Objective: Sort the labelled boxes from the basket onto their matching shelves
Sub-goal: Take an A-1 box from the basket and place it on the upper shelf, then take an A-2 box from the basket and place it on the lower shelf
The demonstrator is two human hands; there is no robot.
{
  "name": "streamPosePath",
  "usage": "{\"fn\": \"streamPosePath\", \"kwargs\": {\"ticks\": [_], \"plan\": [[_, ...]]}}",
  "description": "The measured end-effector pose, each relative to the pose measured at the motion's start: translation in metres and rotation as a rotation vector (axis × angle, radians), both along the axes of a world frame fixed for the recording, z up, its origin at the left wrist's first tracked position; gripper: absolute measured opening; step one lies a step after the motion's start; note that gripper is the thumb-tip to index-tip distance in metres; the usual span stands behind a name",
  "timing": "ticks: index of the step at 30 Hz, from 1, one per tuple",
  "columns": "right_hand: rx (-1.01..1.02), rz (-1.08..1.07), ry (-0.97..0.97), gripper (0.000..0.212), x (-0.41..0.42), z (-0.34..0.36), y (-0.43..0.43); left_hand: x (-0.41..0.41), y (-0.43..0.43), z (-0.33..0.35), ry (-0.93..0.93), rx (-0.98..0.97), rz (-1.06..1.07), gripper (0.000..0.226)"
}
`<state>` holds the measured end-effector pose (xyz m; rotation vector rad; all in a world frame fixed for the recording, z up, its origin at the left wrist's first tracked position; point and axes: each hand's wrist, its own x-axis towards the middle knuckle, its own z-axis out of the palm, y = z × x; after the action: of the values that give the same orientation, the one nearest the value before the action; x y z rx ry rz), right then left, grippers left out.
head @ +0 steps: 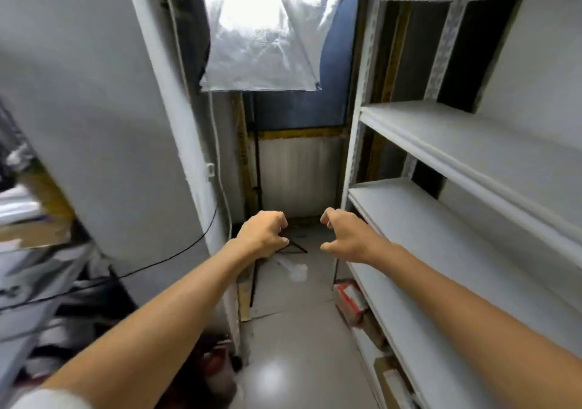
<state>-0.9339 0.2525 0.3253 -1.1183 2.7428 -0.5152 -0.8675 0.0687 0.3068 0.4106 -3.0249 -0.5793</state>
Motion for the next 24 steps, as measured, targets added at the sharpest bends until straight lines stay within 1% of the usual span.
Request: {"fn": "streamPosePath", "kwargs": {"ticks": [4,8,12,15,18,20,24], "plan": [[0.079,0.266,-0.044,0.052,0.037,-0.023,-0.06,0.075,-0.038,-0.021,-0.035,0.081,0.244,0.038],[0.136,0.523,-0.087,0.052,0.093,-0.054,-0.104,0.168,-0.044,-0.049,-0.063,0.13,0.447,0.039],[0.192,0.755,-0.116,0.051,0.177,-0.089,-0.134,0.278,-0.034,-0.081,-0.133,0.17,0.654,0.043],[0.254,0.933,-0.139,0.053,0.245,-0.111,-0.146,0.355,-0.02,-0.099,-0.18,0.209,0.771,0.044],[0.304,1.072,-0.155,0.048,0.304,-0.122,-0.155,0.423,-0.006,-0.112,-0.194,0.254,0.894,0.04],[0.331,1.15,-0.156,0.048,0.34,-0.124,-0.16,0.464,0.002,-0.122,-0.178,0.26,0.986,0.037],[0.411,1.276,-0.138,0.058,0.406,-0.125,-0.172,0.532,0.016,-0.133,-0.135,0.29,1.141,0.035]]}}
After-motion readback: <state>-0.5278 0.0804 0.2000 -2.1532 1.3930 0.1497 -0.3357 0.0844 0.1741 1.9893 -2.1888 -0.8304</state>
